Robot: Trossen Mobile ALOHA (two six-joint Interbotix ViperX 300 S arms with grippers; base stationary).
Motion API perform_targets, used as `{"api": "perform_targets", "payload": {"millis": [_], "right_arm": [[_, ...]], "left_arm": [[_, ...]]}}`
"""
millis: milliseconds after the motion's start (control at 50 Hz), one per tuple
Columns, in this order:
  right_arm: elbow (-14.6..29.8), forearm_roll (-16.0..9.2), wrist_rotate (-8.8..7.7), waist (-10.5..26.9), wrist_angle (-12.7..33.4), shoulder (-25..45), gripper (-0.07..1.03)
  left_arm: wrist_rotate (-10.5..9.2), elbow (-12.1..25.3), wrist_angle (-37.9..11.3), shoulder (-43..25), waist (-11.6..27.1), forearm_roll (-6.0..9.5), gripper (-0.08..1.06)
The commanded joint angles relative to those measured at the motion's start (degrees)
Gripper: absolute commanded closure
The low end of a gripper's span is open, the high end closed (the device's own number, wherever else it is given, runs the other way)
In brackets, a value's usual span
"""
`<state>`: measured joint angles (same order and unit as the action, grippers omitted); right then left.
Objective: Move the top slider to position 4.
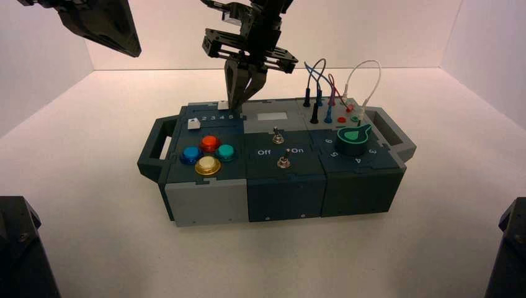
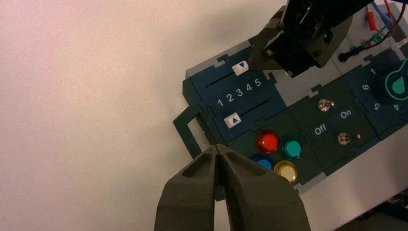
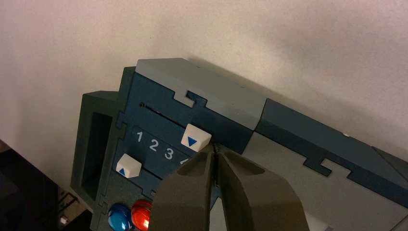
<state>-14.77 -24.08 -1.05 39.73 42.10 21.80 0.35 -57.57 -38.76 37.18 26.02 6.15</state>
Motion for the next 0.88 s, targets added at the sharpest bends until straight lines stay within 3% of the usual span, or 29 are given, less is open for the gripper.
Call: {"api": "perform_targets", "payload": {"millis": [20, 220, 640, 880], "right_arm": [[1.2, -0.4, -0.35, 0.4, 0.0, -1.0, 0.98], [0.4, 0.2, -0.35, 0.4, 0.0, -1.4, 0.98], [-2.7, 0.4, -0.18, 0.3, 3.5, -9.8, 0.98], [-4.0, 0.4, 0.09, 0.3, 3.8, -10.3, 0.98]], "left_arm": [[0.18, 1.1, 0.2, 0.3, 0.3, 0.0, 1.01], [0.18, 1.0, 0.2, 0.3, 0.2, 0.0, 1.01], [0.09, 1.0, 0.1, 0.8, 0.3, 0.0, 1.01], [0.09, 1.1, 0.0, 0.8, 0.3, 0.0, 1.01]]}}
